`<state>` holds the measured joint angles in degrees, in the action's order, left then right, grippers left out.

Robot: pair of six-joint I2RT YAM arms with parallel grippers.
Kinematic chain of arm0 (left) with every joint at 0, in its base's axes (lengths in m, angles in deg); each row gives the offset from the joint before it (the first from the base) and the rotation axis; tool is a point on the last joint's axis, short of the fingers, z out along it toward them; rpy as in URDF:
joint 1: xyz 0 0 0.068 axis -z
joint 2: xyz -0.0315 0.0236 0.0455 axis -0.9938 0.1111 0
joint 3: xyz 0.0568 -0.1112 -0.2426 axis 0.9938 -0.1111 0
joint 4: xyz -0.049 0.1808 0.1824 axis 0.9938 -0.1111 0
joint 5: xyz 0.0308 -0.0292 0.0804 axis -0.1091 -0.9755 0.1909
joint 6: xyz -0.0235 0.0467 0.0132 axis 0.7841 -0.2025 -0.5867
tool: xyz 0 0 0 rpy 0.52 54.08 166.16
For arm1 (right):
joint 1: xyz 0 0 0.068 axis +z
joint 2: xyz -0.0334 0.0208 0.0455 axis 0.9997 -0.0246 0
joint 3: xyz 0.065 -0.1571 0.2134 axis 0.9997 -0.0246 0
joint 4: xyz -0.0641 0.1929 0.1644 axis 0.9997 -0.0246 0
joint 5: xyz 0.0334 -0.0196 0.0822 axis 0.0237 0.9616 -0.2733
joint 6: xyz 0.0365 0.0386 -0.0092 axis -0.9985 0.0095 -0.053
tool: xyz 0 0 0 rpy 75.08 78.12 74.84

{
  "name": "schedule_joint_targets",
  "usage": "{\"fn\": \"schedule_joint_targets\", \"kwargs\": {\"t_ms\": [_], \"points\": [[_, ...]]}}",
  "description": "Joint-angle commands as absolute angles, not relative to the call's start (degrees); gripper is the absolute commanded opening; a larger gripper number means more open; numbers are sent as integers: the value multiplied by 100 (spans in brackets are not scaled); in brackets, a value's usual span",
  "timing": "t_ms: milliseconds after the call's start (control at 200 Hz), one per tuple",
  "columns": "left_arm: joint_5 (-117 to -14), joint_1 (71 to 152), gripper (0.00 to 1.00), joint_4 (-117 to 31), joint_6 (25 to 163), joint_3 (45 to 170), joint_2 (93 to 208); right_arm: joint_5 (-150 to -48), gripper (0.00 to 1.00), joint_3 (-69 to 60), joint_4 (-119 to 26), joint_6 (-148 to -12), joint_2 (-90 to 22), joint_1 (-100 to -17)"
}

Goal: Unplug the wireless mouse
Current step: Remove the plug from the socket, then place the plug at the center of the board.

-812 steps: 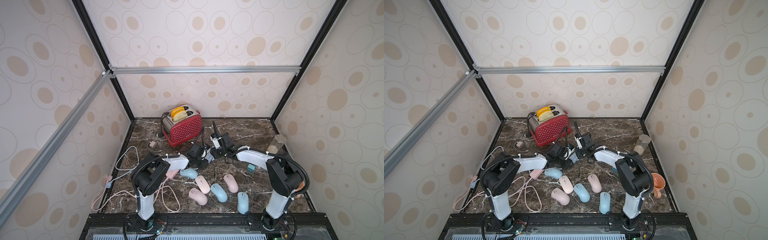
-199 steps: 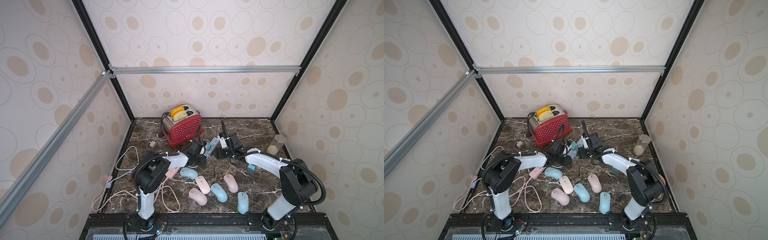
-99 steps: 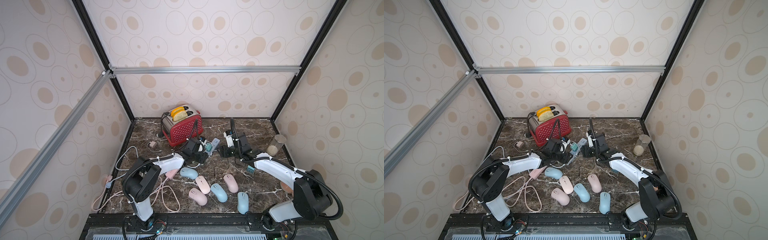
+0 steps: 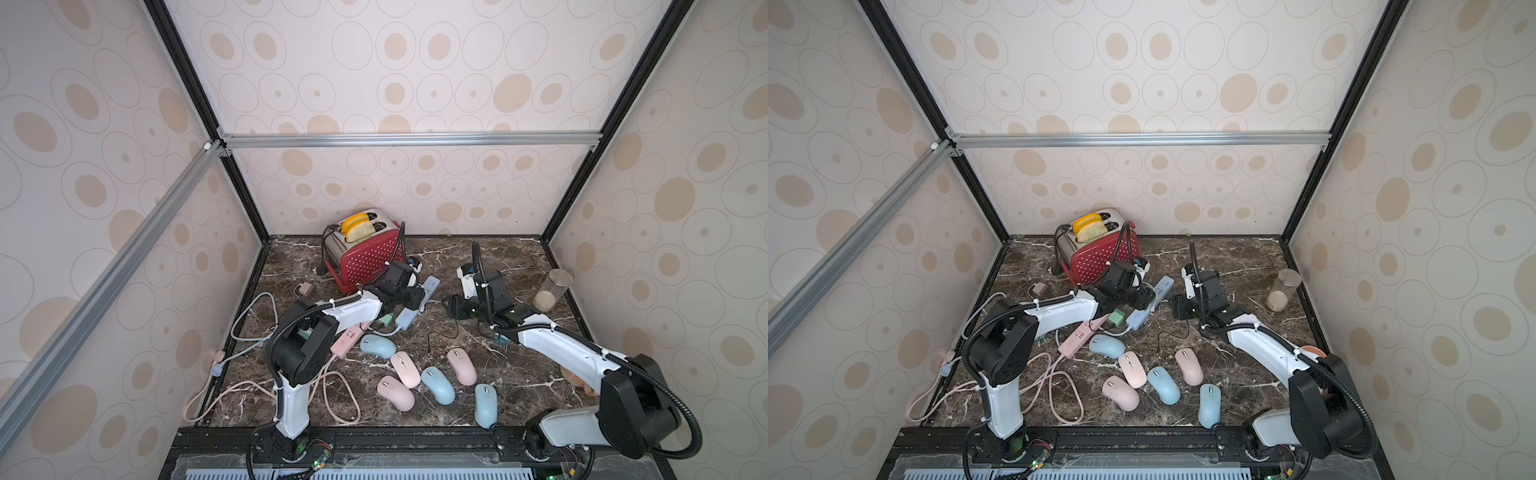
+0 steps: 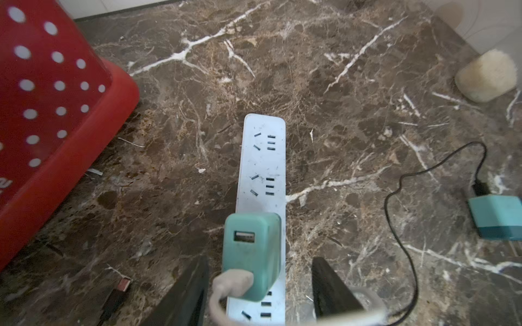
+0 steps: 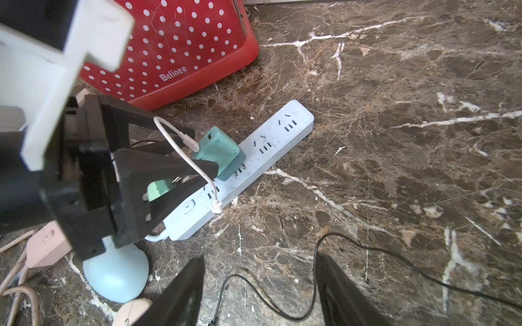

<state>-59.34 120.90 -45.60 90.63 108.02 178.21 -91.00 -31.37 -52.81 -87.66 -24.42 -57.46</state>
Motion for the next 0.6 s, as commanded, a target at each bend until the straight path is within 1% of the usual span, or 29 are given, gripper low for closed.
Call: {"fn": "schedule_joint_targets", "kwargs": {"t_ms": [0,165,255,300,386,446,511,596], "points": [[-5941,12062,52,-4819,8945,11085,18017,-9088,66,-3246,-5311,-8789,-2299,-5822],[-5988,12060,37,-4888,8923,11154,18101,-9107,66,-3269,-5284,-8820,-2285,-5849],[-6021,12061,20,-4884,8922,11178,18079,-9103,66,-3268,-5292,-8812,-2270,-5860],[-6016,12062,14,-4878,8932,11203,18045,-9097,66,-3277,-5293,-8825,-2263,-5864],[-5994,12062,12,-4725,8964,11142,17883,-9052,66,-3272,-5321,-8851,-2263,-5871],[-6006,12064,9,-4653,9000,11102,17758,-8989,66,-3277,-5362,-8880,-2264,-5879],[-6021,12068,8,-4640,9068,11069,17622,-8852,65,-3275,-5446,-8919,-2241,-5894],[-6380,12063,9,-4513,9270,10905,17416,-8691,66,-3277,-5581,-8985,-2172,-5956]]}}
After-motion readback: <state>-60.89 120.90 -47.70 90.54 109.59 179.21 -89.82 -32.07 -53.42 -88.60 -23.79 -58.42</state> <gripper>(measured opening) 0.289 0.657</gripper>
